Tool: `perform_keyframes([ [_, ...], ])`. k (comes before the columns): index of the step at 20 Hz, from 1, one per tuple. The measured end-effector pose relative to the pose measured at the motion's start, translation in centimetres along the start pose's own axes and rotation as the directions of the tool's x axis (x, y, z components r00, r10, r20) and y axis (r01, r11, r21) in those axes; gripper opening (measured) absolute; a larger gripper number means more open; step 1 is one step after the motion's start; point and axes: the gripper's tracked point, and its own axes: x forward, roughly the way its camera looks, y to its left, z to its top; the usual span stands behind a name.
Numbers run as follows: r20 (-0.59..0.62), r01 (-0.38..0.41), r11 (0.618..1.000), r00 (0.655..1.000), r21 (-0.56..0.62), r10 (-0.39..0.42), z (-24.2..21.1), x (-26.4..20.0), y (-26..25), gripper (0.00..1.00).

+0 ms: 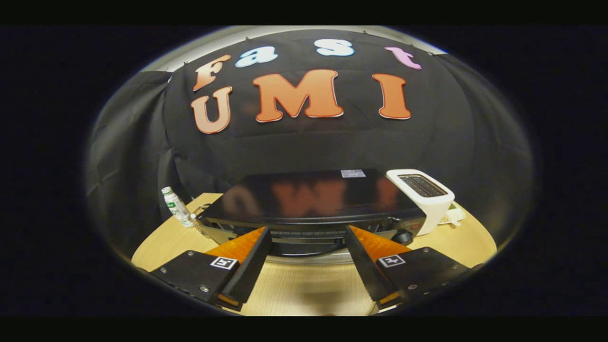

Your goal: Open the toaster oven, put the food inside, and close the toaster oven door.

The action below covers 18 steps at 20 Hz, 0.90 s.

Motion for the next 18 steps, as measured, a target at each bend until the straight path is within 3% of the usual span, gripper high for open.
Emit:
perform_keyframes([
  [8,-0.241,-0.078,0.991,0.969,-0.106,0.05,-6.1,-5.1,-0.2,0.77],
  [12,-0.317,-0.099,0.984,0.947,-0.147,0.048,-8.4,-6.3,-0.5,0.77],
  [18,-0.488,-0.096,0.995,0.87,-0.018,0.075,-14.8,-7.7,-0.6,0.76],
])
